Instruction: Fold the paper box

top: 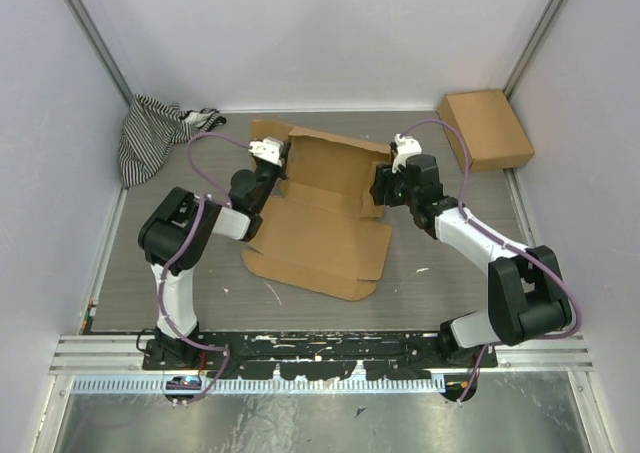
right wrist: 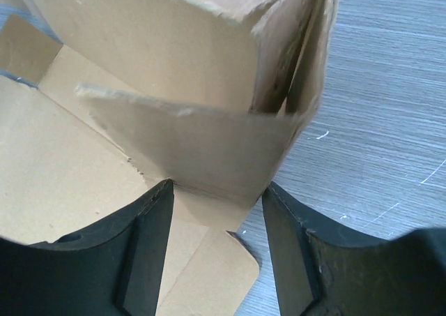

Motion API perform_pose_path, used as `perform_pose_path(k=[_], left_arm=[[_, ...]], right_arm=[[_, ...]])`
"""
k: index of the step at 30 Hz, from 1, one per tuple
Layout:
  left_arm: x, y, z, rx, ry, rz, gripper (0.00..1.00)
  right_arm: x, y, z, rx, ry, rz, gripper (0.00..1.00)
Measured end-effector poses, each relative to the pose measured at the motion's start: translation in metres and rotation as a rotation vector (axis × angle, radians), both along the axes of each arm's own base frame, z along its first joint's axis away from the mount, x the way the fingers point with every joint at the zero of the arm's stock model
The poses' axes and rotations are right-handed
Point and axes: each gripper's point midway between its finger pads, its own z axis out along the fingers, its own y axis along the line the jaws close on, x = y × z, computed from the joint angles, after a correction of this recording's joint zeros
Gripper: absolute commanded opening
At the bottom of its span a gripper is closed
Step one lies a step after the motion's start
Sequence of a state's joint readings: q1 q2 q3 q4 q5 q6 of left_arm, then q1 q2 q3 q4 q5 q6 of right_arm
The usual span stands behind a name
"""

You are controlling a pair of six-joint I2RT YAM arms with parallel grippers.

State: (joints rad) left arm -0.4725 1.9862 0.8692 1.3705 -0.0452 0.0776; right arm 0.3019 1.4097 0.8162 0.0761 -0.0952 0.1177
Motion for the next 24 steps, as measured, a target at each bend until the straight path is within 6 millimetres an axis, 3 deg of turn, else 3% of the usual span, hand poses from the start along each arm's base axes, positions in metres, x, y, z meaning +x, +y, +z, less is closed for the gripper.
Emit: perform_pose_path(k=[4,11,24], left_arm=[[0.005,0.006,-0.011,0.005,0.02,0.013,0.0],[0.006,0.009,-0.011,-0.001,0.023,0.019,0.0],[0.003,0.007,-0.009,-0.023,0.031,0.004,0.0]], right_arm=[[0.001,0.0,-0.003,-0.007,0.002,0.004,0.59],[0.0,-0.005,-0.007,-0.028,0.02,-0.021,0.61],[0.003,-0.006,0.006,-0.025,-0.014,-0.015,0.58]])
